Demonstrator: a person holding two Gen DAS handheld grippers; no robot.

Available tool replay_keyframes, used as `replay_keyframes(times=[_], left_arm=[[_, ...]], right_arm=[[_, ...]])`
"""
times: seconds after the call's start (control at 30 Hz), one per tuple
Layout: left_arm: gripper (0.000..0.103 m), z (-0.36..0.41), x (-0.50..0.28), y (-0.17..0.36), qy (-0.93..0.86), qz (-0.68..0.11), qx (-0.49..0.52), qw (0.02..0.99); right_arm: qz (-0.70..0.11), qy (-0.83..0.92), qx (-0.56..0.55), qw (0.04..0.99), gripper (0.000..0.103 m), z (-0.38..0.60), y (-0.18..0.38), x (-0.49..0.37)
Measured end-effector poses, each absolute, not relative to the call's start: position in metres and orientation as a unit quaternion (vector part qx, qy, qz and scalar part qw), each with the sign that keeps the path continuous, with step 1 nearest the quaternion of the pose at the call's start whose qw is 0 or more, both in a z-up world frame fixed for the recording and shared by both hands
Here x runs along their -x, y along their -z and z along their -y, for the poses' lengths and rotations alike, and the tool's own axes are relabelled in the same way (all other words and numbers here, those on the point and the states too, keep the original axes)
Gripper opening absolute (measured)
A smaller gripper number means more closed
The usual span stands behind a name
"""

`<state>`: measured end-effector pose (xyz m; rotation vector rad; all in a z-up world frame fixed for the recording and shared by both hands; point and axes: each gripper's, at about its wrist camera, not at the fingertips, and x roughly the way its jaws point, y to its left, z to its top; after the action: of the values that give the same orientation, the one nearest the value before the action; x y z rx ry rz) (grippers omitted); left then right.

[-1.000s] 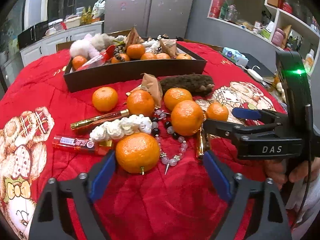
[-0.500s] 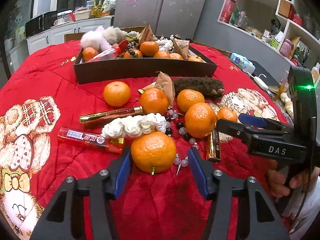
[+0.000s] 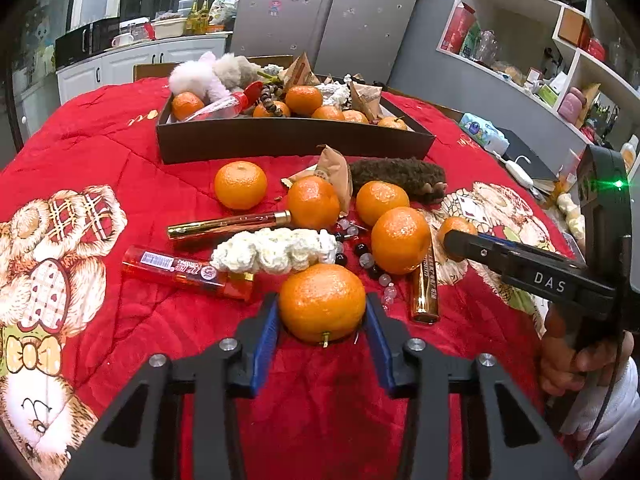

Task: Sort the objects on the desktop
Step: 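Close the left tool on a loose orange while the right tool closes on another orange, then lift both held oranges and carry them over the dark tray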

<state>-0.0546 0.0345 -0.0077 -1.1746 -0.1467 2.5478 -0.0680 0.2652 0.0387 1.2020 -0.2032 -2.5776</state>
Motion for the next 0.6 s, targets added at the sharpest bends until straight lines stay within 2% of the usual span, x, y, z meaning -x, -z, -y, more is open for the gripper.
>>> replay_keyframes(times=[0.6], left_arm=[[0.042,-0.035,0.043,-0.001,-0.904,0.044,0.39,0.17]], right_arm=[[0.056,0.899,-0.405,0.154,0.037,-0.261,-0.043,0.057]])
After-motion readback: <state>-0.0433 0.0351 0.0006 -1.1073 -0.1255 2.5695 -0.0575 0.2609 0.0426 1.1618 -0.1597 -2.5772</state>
